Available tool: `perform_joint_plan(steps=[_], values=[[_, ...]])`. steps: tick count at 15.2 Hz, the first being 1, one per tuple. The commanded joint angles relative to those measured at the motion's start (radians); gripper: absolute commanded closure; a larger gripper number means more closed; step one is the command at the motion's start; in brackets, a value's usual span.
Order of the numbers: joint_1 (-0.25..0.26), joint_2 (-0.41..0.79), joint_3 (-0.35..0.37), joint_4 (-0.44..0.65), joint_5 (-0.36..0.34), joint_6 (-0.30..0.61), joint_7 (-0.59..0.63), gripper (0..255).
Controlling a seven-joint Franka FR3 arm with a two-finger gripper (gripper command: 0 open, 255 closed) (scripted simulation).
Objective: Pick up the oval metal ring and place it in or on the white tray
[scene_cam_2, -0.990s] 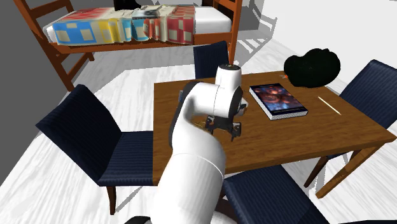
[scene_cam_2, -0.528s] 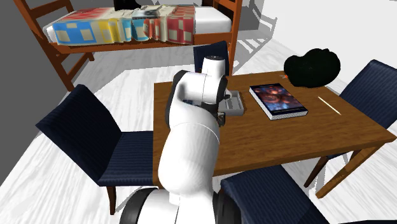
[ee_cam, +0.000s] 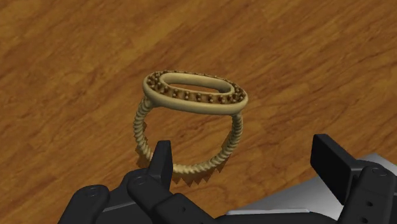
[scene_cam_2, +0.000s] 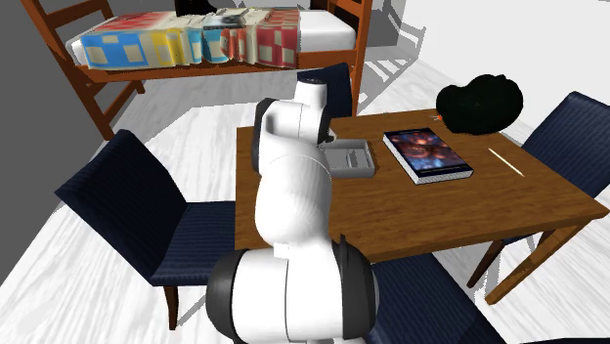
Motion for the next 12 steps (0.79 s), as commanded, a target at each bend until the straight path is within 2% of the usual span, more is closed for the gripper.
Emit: perform_joint_plan(steps=[1, 5, 12], values=[[0.001, 0.005, 0.003, -0.021, 0.002, 0.025, 0.001, 0], [0.005, 0.002, 0.010, -0.084, 0.007, 0.086, -0.001, 0], [0.005, 0.002, 0.010, -0.084, 0.007, 0.086, -0.001, 0]])
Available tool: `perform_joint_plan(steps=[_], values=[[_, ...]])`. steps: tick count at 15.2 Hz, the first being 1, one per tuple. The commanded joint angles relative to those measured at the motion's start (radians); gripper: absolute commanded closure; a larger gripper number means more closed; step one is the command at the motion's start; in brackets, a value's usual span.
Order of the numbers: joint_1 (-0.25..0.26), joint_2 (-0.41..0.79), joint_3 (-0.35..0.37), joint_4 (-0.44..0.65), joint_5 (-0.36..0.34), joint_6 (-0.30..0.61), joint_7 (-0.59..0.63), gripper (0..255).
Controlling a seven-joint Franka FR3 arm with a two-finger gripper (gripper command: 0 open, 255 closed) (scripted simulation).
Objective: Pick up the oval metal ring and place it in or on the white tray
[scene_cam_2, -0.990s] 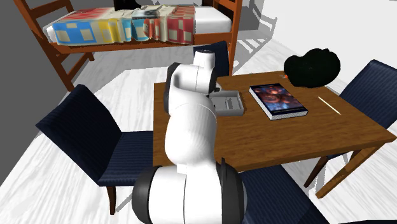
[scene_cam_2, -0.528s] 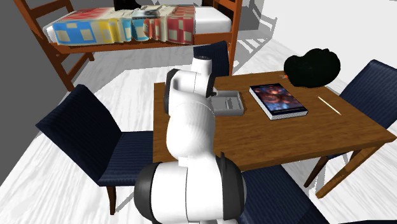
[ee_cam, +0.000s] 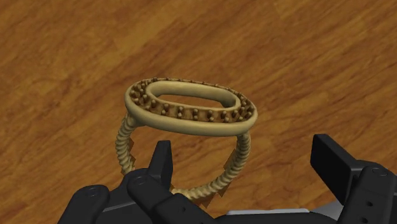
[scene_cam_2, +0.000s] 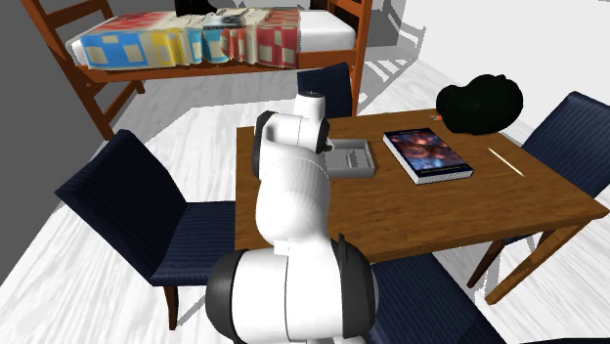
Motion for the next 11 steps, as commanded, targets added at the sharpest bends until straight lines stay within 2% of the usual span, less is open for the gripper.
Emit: perform_joint_plan(steps=[1, 2, 11], values=[[0.000, 0.000, 0.000, 0.000, 0.000, 0.000, 0.000, 0], [0.000, 0.000, 0.000, 0.000, 0.000, 0.000, 0.000, 255], [0.000, 0.000, 0.000, 0.000, 0.000, 0.000, 0.000, 255]])
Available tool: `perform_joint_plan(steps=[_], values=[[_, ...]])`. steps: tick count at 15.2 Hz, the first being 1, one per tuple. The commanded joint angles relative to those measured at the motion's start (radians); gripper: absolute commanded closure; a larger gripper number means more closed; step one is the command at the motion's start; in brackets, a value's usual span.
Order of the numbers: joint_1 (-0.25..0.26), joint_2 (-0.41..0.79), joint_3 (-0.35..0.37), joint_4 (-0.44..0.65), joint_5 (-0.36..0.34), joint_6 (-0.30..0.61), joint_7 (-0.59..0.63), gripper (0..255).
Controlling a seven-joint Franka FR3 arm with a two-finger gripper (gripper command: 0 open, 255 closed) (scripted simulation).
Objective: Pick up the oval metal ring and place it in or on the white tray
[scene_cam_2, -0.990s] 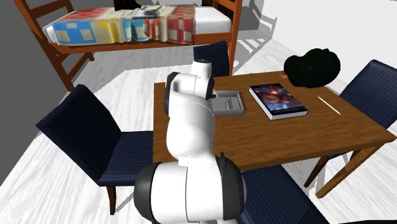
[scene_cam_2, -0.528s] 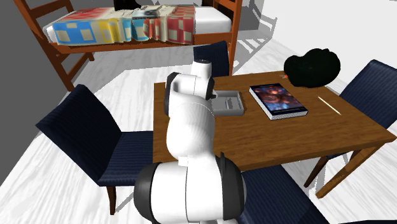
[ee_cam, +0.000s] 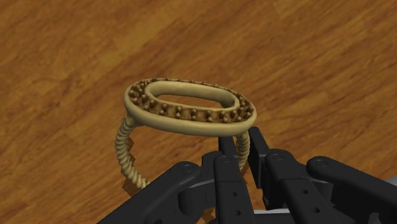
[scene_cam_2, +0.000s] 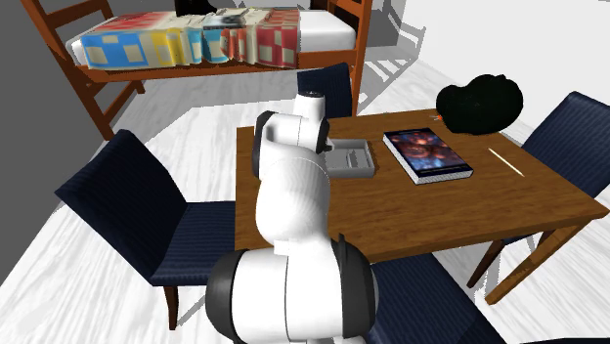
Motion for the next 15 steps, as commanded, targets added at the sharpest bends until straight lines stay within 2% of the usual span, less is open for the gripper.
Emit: perform_joint_plan(steps=[1, 15], values=[[0.000, 0.000, -0.001, 0.012, -0.001, -0.014, 0.001, 255], [-0.006, 0.017, -0.011, 0.216, -0.012, -0.200, 0.020, 255]])
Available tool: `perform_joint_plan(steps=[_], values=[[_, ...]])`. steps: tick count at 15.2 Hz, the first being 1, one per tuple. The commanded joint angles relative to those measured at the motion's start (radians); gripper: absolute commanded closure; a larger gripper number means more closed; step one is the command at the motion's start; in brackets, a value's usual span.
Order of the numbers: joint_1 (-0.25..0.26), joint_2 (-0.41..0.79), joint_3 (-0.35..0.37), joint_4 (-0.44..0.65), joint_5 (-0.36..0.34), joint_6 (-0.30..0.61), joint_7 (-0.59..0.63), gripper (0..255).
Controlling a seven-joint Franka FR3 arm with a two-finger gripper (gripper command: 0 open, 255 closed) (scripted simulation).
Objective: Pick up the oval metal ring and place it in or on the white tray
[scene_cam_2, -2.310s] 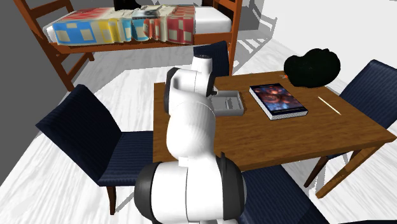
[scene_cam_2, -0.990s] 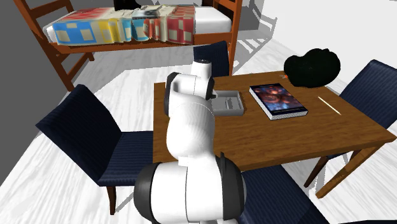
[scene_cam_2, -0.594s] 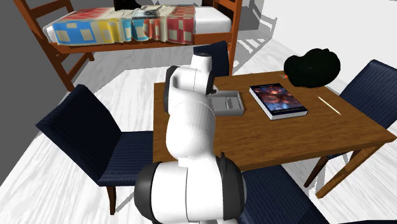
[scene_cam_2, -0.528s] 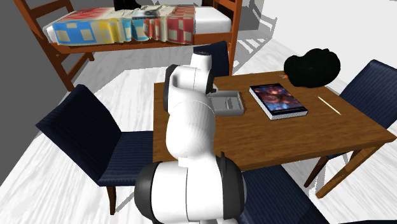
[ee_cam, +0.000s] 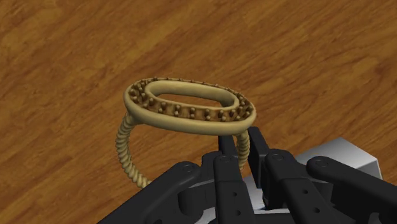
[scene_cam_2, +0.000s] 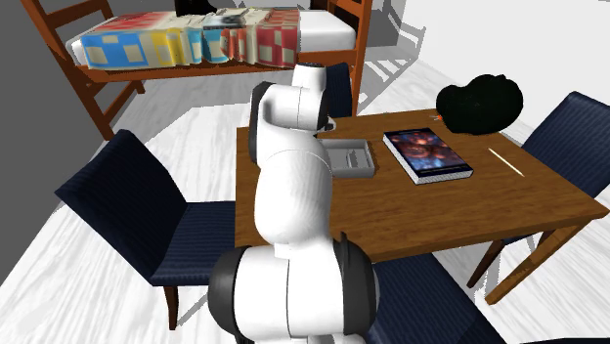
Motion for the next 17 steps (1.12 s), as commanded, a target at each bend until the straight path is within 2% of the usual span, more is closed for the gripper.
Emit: perform_joint_plan(steps=[1, 8, 13, 17], values=[[-0.002, 0.006, -0.002, 0.033, -0.002, -0.027, 0.001, 255], [-0.004, 0.032, -0.005, 0.149, -0.008, -0.118, 0.013, 255], [-0.012, 0.239, 0.011, 0.355, -0.054, -0.121, 0.027, 255], [-0.005, 0.421, 0.021, 0.566, -0.101, -0.154, 0.044, 255]])
